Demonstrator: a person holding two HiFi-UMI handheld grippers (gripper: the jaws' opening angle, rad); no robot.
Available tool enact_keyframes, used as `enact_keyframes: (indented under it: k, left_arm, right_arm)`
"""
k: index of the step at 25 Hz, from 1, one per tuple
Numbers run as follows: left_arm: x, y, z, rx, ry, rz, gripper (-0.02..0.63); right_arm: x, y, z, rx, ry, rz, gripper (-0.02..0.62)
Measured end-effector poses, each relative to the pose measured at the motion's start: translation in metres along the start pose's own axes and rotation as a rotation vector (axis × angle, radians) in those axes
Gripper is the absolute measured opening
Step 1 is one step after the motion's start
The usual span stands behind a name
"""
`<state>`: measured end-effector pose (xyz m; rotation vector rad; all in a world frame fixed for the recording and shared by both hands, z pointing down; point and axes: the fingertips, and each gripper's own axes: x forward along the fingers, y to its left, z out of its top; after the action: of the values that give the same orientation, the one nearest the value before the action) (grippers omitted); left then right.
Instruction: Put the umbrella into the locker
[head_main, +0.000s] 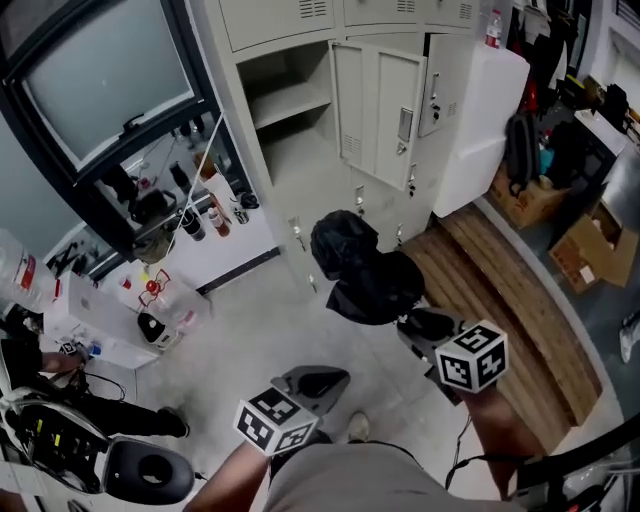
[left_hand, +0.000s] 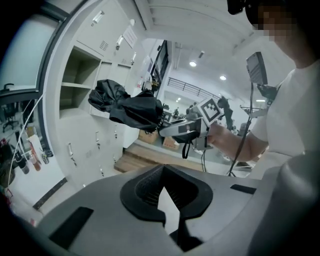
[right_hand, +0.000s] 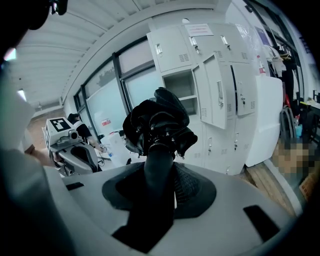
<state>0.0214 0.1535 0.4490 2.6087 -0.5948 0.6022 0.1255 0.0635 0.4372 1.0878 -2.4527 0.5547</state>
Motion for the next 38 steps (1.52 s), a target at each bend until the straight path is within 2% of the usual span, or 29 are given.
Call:
enact_keyframes:
  k: [6, 10, 18, 23, 31, 38]
  left_arm:
    - [0.026, 0.035, 0.034, 0.027, -0.007, -0.05, 0.009]
    - [0.042, 0.068, 0.06, 0.088, -0.016, -0.094, 0.009]
    - [0.044, 0.153, 0.117, 0.181, -0.01, -0.205, 0.009]
    - [0.035, 0.206, 0.14, 0.231, 0.007, -0.241, 0.009]
    - [0.032, 0.254, 0.164, 0.22, 0.004, -0.28, 0.009]
    - [0.053, 0.283, 0.193, 0.196, 0.003, -0.25, 0.009]
  right_arm:
    - [0.029, -0.031, 0.038, -0.001, -0.02, -0.017, 0.152]
    - [0.058, -0.052, 0.071, -0.003, -0.035, -0.039, 0.152]
    - [0.13, -0.086, 0.171, -0.006, -0.087, -0.097, 0.152]
    - [0.185, -0.105, 0.235, -0.003, -0.123, -0.104, 0.152]
    - [0.261, -0.137, 0.321, 0.0, -0.158, -0.113, 0.152]
    - [0.308, -0.17, 0.388, -0.028, -0.173, -0.082, 0.152]
